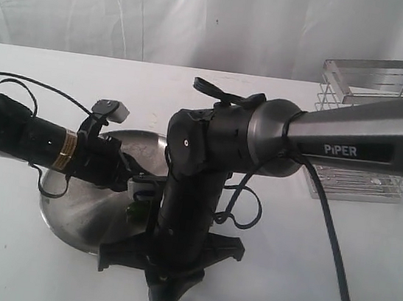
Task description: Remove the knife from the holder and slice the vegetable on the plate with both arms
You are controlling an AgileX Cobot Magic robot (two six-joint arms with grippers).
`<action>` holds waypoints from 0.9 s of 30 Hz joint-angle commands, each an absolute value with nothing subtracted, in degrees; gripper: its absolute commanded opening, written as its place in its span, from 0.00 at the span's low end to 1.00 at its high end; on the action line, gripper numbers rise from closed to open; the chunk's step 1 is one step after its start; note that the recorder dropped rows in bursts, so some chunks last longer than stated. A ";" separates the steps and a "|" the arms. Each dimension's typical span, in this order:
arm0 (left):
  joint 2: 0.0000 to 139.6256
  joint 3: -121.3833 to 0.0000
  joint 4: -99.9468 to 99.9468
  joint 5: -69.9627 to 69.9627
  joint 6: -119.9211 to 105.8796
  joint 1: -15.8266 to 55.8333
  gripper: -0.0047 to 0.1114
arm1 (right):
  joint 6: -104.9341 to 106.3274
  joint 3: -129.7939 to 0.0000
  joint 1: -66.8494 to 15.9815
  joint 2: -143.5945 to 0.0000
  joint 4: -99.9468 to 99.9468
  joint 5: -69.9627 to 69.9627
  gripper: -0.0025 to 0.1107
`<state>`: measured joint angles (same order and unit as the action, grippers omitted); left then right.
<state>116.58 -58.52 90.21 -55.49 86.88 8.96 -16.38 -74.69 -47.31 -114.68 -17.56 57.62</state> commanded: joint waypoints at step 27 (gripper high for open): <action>114.38 -55.43 97.83 -45.99 92.89 9.25 0.04 | -13.66 -74.71 -47.38 -114.65 -14.35 68.77 0.02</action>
